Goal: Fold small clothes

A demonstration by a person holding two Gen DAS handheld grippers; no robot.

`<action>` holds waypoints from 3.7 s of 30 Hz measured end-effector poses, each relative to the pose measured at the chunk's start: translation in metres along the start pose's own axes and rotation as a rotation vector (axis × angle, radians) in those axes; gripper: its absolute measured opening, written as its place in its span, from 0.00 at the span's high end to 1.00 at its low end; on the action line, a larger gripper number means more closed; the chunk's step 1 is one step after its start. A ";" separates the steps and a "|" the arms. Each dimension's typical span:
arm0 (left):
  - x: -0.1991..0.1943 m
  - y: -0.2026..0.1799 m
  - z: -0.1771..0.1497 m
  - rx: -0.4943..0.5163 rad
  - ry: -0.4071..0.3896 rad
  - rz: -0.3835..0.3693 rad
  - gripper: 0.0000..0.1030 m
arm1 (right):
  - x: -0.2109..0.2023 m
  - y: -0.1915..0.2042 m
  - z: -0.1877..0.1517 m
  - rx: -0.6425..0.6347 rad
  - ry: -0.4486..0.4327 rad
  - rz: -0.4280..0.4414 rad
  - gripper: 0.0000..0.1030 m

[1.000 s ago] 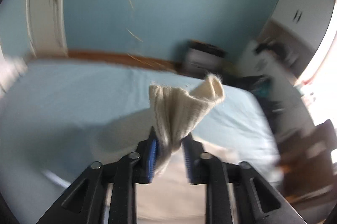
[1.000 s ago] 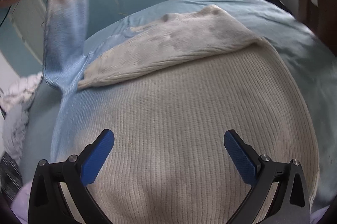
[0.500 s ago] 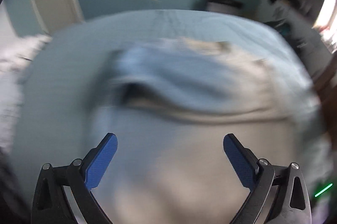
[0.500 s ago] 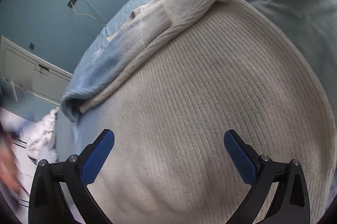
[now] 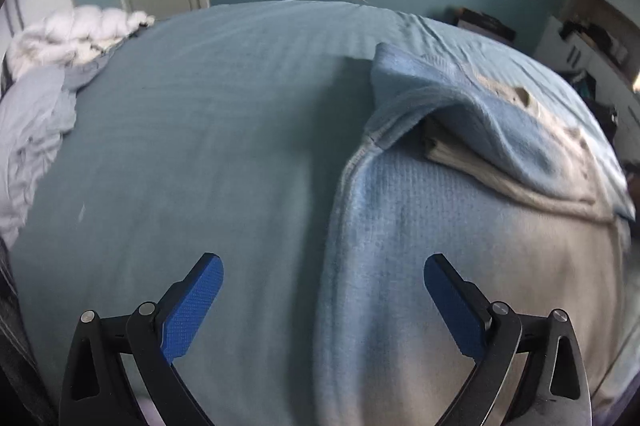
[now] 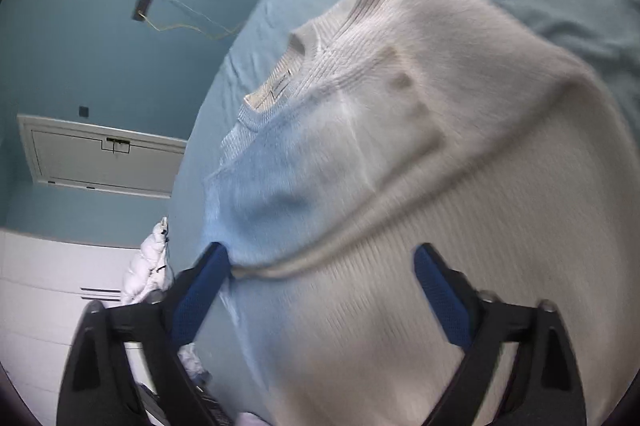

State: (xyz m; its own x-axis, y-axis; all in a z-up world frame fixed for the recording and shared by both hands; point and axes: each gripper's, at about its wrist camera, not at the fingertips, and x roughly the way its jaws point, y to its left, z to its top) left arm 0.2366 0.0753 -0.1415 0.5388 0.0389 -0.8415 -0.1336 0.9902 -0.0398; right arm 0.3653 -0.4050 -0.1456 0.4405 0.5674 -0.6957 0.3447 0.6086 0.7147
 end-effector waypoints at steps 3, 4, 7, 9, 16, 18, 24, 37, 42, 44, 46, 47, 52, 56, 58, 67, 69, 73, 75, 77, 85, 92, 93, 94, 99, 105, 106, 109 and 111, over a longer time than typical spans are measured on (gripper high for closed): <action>0.000 0.001 0.000 0.032 -0.021 0.037 0.01 | 0.030 -0.002 0.012 0.052 0.020 -0.110 0.42; 0.001 0.002 0.000 0.033 -0.016 0.036 0.01 | 0.038 -0.006 0.014 0.076 0.023 -0.135 0.42; 0.009 0.005 0.002 0.002 0.021 0.007 0.01 | 0.054 -0.018 0.014 0.134 0.000 -0.178 0.42; 0.009 0.006 0.002 -0.012 0.018 -0.011 0.01 | 0.058 -0.014 0.023 0.124 -0.046 -0.190 0.42; 0.011 0.004 0.002 0.016 0.014 0.015 0.01 | 0.061 0.020 0.045 -0.005 -0.119 -0.450 0.90; 0.011 0.006 0.002 0.001 0.016 0.009 0.01 | 0.038 0.046 0.043 -0.062 -0.224 -0.452 0.90; 0.013 0.013 0.004 -0.042 0.034 -0.003 0.01 | -0.052 0.166 0.026 -0.313 -0.423 -0.321 0.90; 0.010 0.010 0.002 -0.026 0.046 -0.025 0.01 | -0.100 0.188 0.034 -0.456 -0.531 -0.405 0.90; 0.010 0.005 0.002 -0.006 0.049 -0.018 0.01 | -0.069 0.090 0.039 -0.352 -0.393 -0.564 0.77; 0.010 0.005 0.002 -0.009 0.050 -0.015 0.01 | -0.056 0.035 0.036 -0.269 -0.359 -0.731 0.51; 0.010 0.006 0.002 -0.020 0.054 -0.026 0.01 | -0.059 -0.018 0.030 -0.136 -0.359 -0.934 0.39; 0.011 0.006 0.002 -0.024 0.058 -0.030 0.01 | -0.065 -0.034 0.027 -0.096 -0.359 -0.936 0.39; 0.013 0.006 0.002 -0.024 0.063 -0.031 0.01 | -0.088 -0.065 0.017 0.035 -0.297 -0.631 0.31; 0.014 0.002 0.001 -0.006 0.065 -0.019 0.01 | -0.077 -0.058 0.012 0.142 -0.225 -0.305 0.31; 0.015 0.000 0.000 0.004 0.067 -0.011 0.01 | -0.063 -0.059 0.013 0.195 -0.192 -0.257 0.31; 0.020 -0.004 -0.003 0.031 0.080 -0.001 0.01 | 0.020 0.035 -0.005 -0.326 -0.164 -0.640 0.41; 0.021 -0.005 -0.004 0.038 0.085 0.008 0.01 | 0.046 0.028 -0.010 -0.360 -0.085 -0.743 0.41; 0.020 -0.003 -0.003 0.032 0.083 0.002 0.01 | 0.056 0.052 -0.025 -0.444 -0.124 -0.942 0.35; 0.020 -0.002 -0.002 0.019 0.084 -0.010 0.01 | 0.050 0.085 -0.044 -0.500 -0.197 -0.860 0.35; 0.022 -0.001 -0.002 0.015 0.091 -0.016 0.01 | 0.056 0.115 -0.066 -0.560 -0.198 -0.733 0.35; 0.012 -0.003 -0.001 0.012 0.059 -0.019 0.01 | 0.124 0.115 -0.129 -0.660 -0.086 -0.706 0.25; 0.012 -0.014 -0.013 0.088 0.068 0.024 0.01 | 0.019 0.137 -0.152 -0.605 -0.100 -0.683 0.24; 0.011 -0.017 -0.015 0.103 0.066 0.032 0.01 | -0.008 0.141 -0.162 -0.636 -0.106 -0.680 0.24; 0.009 -0.018 -0.016 0.111 0.064 0.038 0.01 | -0.036 0.144 -0.172 -0.664 -0.115 -0.665 0.24; -0.008 -0.024 -0.029 0.134 0.039 0.053 0.01 | -0.153 0.134 -0.198 -0.638 -0.178 -0.542 0.09; -0.028 -0.022 -0.048 0.108 0.085 0.020 0.01 | -0.242 0.058 -0.220 -0.432 -0.204 -0.448 0.05; -0.031 -0.020 -0.048 0.090 0.094 0.013 0.01 | -0.251 0.040 -0.224 -0.405 -0.224 -0.478 0.05; -0.055 -0.008 -0.050 0.003 0.098 0.003 0.01 | -0.262 -0.012 -0.234 -0.311 -0.273 -0.469 0.05; -0.075 -0.003 -0.055 -0.029 0.087 -0.032 0.01 | -0.257 -0.053 -0.242 -0.265 -0.305 -0.393 0.05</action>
State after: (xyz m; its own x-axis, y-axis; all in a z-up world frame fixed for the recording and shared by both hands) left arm 0.1509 0.0625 -0.1080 0.4693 -0.0054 -0.8830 -0.1423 0.9864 -0.0817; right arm 0.0333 -0.4486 -0.0227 0.5542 0.1073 -0.8255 0.3290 0.8827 0.3356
